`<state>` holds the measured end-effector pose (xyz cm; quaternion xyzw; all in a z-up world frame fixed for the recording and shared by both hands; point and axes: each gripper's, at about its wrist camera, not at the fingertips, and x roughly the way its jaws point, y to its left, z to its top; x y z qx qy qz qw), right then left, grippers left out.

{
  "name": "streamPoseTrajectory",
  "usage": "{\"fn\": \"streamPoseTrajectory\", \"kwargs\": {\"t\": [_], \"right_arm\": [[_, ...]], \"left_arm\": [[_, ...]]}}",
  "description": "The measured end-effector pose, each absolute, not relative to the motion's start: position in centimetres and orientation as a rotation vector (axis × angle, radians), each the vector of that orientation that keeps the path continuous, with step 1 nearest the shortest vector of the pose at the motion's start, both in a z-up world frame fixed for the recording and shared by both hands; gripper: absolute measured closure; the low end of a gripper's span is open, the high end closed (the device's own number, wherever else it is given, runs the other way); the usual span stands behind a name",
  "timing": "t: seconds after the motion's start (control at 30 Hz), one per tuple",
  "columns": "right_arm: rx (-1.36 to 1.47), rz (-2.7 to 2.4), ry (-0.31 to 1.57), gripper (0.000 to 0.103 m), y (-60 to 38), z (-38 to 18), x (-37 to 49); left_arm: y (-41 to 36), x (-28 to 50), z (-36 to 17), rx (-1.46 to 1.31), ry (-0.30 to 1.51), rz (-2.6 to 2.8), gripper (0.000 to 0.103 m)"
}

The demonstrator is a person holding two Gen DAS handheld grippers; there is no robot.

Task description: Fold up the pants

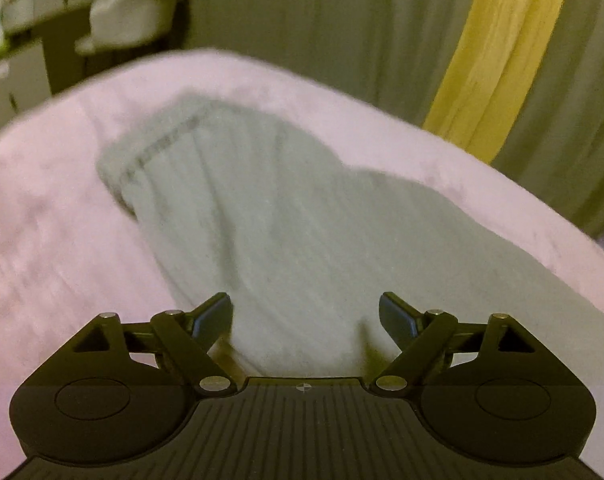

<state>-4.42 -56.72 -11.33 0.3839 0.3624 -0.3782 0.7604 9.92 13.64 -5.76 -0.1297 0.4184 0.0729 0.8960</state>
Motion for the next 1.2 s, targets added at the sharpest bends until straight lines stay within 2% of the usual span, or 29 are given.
{"fn": "streamPoseTrajectory", "kwargs": {"t": [0.13,0.27,0.4,0.5,0.57,0.63,0.7,0.73,0.87,1.0,1.07,1.13,1.2], "right_arm": [[1.052,-0.748,0.719,0.040,-58.6,-12.8,-6.2],[1.246,-0.709,0.635,0.032,-59.4,-14.9,-7.5],[1.315,-0.716,0.525,0.030,-59.6,-16.0,-8.2],[1.312,-0.676,0.509,0.030,-59.8,-16.7,-7.5],[1.300,-0.676,0.506,0.036,-59.9,-16.8,-7.1],[1.275,-0.674,0.522,0.051,-60.1,-16.9,-6.5],[1.224,-0.681,0.570,0.084,-60.1,-16.9,-5.8],[1.198,-0.677,0.592,0.089,-60.4,-16.9,-5.2],[1.046,-0.645,0.593,0.094,-59.2,-13.5,-4.2],[1.096,-0.352,0.262,0.094,-57.9,-7.8,-5.4],[1.010,-0.257,0.148,0.094,-57.3,-6.2,-6.3],[0.944,-0.285,0.151,0.094,-57.4,-6.6,-7.2],[0.988,-0.422,0.302,0.093,-59.1,-9.4,-7.4]], "left_arm": [[12.7,9.9,-7.8,-0.243,0.909,0.159,0.016],[11.3,10.1,-8.1,-0.157,0.911,0.157,0.012],[11.1,9.9,-8.1,-0.163,0.917,0.160,0.010],[11.6,10.3,-8.3,-0.200,0.934,0.168,0.008],[11.7,10.4,-8.6,-0.209,0.949,0.180,0.008],[11.6,10.6,-8.8,-0.202,0.951,0.184,0.008],[11.5,10.7,-8.9,-0.189,0.955,0.186,0.007],[11.5,10.8,-9.0,-0.185,0.957,0.187,0.007],[11.6,10.7,-9.0,-0.182,0.959,0.188,0.007],[11.7,10.7,-9.0,-0.198,0.956,0.188,0.007],[11.8,10.7,-8.9,-0.208,0.955,0.188,0.007],[11.9,10.7,-9.0,-0.216,0.953,0.186,0.006],[11.9,10.8,-9.0,-0.219,0.955,0.182,0.006]]}}
